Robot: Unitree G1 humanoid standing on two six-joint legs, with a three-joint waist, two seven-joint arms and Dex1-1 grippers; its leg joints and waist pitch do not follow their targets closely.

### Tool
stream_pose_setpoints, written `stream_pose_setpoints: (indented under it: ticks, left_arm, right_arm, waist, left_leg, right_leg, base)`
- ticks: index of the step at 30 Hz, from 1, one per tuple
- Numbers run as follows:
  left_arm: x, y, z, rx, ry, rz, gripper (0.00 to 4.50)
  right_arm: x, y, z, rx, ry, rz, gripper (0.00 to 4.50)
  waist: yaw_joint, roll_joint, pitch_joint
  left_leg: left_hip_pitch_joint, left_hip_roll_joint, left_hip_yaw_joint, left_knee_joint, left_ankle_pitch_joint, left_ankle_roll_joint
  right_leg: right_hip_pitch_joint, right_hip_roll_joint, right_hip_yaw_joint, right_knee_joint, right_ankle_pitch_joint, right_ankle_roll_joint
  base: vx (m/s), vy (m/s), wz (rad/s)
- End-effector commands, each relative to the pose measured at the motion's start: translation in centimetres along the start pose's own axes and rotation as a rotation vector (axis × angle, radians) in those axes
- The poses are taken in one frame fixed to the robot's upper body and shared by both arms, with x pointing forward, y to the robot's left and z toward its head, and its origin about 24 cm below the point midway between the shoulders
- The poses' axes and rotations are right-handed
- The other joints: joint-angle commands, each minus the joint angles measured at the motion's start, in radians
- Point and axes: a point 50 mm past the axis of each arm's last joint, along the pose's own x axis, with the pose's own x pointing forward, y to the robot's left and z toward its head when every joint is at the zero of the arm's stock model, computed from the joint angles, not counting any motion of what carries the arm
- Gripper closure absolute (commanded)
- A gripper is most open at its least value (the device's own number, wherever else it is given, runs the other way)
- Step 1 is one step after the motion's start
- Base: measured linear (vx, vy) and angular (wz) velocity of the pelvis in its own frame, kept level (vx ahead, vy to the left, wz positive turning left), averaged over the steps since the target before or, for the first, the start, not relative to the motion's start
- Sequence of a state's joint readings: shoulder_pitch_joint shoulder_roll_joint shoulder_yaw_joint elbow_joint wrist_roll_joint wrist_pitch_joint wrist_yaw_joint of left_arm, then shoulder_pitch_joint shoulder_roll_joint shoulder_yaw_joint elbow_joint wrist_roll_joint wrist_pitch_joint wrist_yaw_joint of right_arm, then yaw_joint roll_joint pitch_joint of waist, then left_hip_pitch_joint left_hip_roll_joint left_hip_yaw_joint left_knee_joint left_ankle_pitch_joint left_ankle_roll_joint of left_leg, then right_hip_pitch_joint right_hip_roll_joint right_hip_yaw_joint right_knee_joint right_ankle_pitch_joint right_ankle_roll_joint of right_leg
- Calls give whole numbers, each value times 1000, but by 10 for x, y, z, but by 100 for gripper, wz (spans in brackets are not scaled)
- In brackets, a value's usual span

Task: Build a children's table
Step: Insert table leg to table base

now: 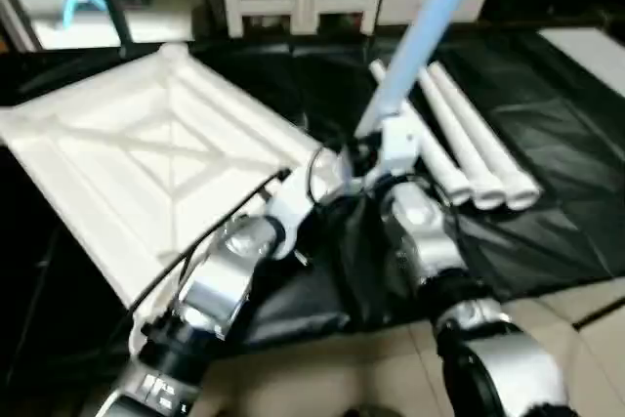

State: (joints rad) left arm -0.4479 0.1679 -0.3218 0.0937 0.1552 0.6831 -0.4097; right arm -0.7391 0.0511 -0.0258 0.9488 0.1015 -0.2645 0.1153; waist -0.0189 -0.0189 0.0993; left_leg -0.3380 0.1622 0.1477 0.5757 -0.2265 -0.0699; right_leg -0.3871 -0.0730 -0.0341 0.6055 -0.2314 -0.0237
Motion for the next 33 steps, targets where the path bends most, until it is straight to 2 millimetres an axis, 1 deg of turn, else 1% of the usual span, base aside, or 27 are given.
stream_pose_setpoints:
  ticks: [1,3,5,6,7,9,10,11,12,13,14,15,16,17,18,19,20,21,22,23,24,25,27,28,29,30,33]
  left_arm:
    - [-3,15,7,33,-21,92,450]
    - [-4,16,6,34,-21,85,450]
    - [-6,14,6,51,-33,54,450]
    - [-7,13,6,58,-40,32,450]
    - [-8,11,6,67,-49,8,450]
    - [-12,8,6,95,-68,-44,450]
    - [-14,6,5,122,-87,-81,450]
    - [-21,4,0,174,-95,-158,450]
    - [-23,3,-1,192,-100,-180,450]
    - [-23,3,-2,197,-101,-187,450]
    - [-28,2,-7,217,-96,-243,450]
    - [-28,2,-7,217,-96,-243,450]
    - [-33,5,-14,237,-79,-287,450]
    - [-35,6,-16,244,-77,-302,450]
    - [-36,6,-17,246,-78,-308,450]
    - [-39,7,-18,248,-86,-337,450]
    - [-41,7,-18,244,-95,-357,450]
    - [-43,8,-18,244,-103,-377,450]
    - [-44,9,-18,248,-110,-393,450]
    - [-46,10,-18,253,-116,-411,450]
    - [-47,11,-18,253,-118,-420,450]
    - [-47,12,-18,254,-124,-428,450]
    - [-48,13,-17,258,-129,-438,450]
    - [-48,13,-17,258,-130,-438,450]
    - [-48,14,-17,261,-132,-442,450]
    - [-49,15,-17,264,-134,-446,450]
    - [-49,15,-16,266,-138,-470,450]
  right_arm:
    - [-33,-4,-73,29,354,-31,264]
    - [-33,-2,-73,32,353,-17,264]
    - [-32,1,-71,30,341,32,264]
    - [-32,2,-70,24,333,61,264]
    - [-31,4,-68,12,323,89,264]
    - [-29,5,-63,-12,299,159,264]
    - [-28,4,-60,-16,286,188,264]
    - [-24,-1,-49,-22,253,261,264]
    - [-23,-3,-46,-26,242,284,264]
    - [-23,-4,-45,-28,238,289,264]
    - [-22,-9,-38,-44,209,327,264]
    - [-22,-9,-38,-44,209,327,264]
    - [-22,-19,-29,-46,189,399,264]
    - [-22,-22,-25,-47,185,432,264]
    - [-23,-23,-24,-47,183,446,264]
    - [-25,-27,-21,-51,182,501,264]
    - [-26,-31,-18,-46,183,546,264]
    - [-29,-35,-16,-38,188,592,264]
    - [-31,-38,-14,-34,195,626,264]
    - [-34,-43,-11,-22,202,682,264]
    - [-36,-46,-9,-10,203,717,264]
    - [-36,-48,-7,-4,203,728,264]
    - [-38,-51,-4,7,196,754,264]
    - [-38,-52,-3,9,196,757,264]
    - [-39,-55,-1,35,195,779,264]
    - [-40,-57,1,55,195,798,264]
    - [-44,-60,3,68,212,845,264]
  waist:
    - [-8,13,-29]
    - [-7,11,-31]
    - [-6,11,-32]
    - [-7,7,-35]
    - [-5,9,-36]
    - [-5,9,-38]
    - [-5,9,-40]
    - [-6,8,-42]
    - [-7,9,-44]
    - [-9,9,-50]
    - [-7,10,-54]
    - [-7,11,-55]
    - [-7,14,-63]
    - [-3,20,-66]
    - [-5,19,-66]
    - [-4,17,-72]
    - [-4,15,-73]
    - [-1,13,-75]
    - [-1,11,-77]
    - [3,12,-76]
    - [3,11,-77]
    - [7,12,-75]
    - [12,13,-75]
    - [13,8,-76]
    - [14,6,-76]
    - [17,7,-75]
    - [22,7,-74]
  left_leg:
    - [-1,57,-20,-98,-450,-12]
    - [-5,58,-17,-99,-405,-3]
    - [-16,61,-15,-103,-355,8]
    - [-17,62,-14,-101,-345,10]
    - [-18,63,-12,-100,-326,11]
    - [-21,65,-9,-98,-294,15]
    - [-24,66,-7,-97,-276,22]
    - [-27,65,-7,-96,-256,31]
    - [-31,67,-8,-96,-246,37]
    - [-31,67,-6,-93,-224,42]
    - [-21,67,4,-83,-164,68]
    - [-21,67,6,-80,-137,76]
    - [-25,69,9,-73,-47,91]
    - [-25,71,10,-70,12,112]
    - [-27,69,14,-66,26,120]
    - [-17,69,20,-58,65,134]
    - [-19,66,21,-55,83,144]
    - [-18,67,22,-53,107,166]
    - [-13,66,24,-50,117,187]
    - [-8,68,25,-50,115,201]
    - [-8,69,25,-50,110,206]
    - [-7,72,25,-50,103,210]
    - [-5,75,25,-50,90,198]
    - [-4,75,26,-50,81,189]
    - [-4,75,26,-50,75,185]
    - [-4,75,27,-49,52,174]
    - [-3,74,28,-49,27,158]
  right_leg:
    - [-3,-63,46,-107,-424,-115]
    - [-1,-65,47,-107,-387,-118]
    - [6,-64,44,-104,-344,-132]
    - [8,-66,45,-105,-343,-134]
    - [9,-67,45,-103,-328,-142]
    - [12,-67,45,-99,-285,-160]
    - [17,-68,44,-96,-268,-171]
    - [22,-69,43,-94,-252,-180]
    - [26,-71,42,-91,-238,-186]
    - [30,-70,41,-88,-212,-193]
    - [23,-66,40,-83,-132,-225]
    - [24,-66,41,-79,-95,-240]
    - [36,-67,40,-63,11,-268]
    - [40,-64,36,-53,103,-292]
    - [40,-59,36,-49,143,-299]
    - [39,-56,38,-43,227,-319]
    - [42,-54,38,-39,262,-326]
    - [45,-54,38,-34,306,-338]
    - [45,-53,38,-32,324,-346]
    - [40,-51,37,-32,319,-354]
    - [41,-52,37,-32,308,-357]
    - [40,-53,36,-33,278,-359]
    - [38,-55,35,-34,227,-358]
    - [39,-57,36,-34,201,-358]
    - [39,-57,37,-36,189,-357]
    - [38,-56,37,-38,152,-354]
    - [36,-56,38,-39,116,-349]
  base:
    - [0,0,0]
    - [0,0,0]
    - [0,0,0]
    - [0,0,0]
    - [0,0,0]
    - [0,0,0]
    - [0,0,0]
    - [0,0,0]
    - [0,0,0]
    - [0,0,0]
    - [0,0,0]
    - [57,-27,-1]
    - [52,-23,-8]
    - [52,-23,-8]
    - [52,-11,-6]
    - [59,-1,-2]
    - [59,-1,-2]
    - [50,0,0]
    - [0,0,0]
    - [0,0,0]
    - [0,0,0]
    - [0,0,0]
    - [0,0,0]
    - [0,0,0]
    - [0,0,0]
    - [0,0,0]
    - [0,0,0]
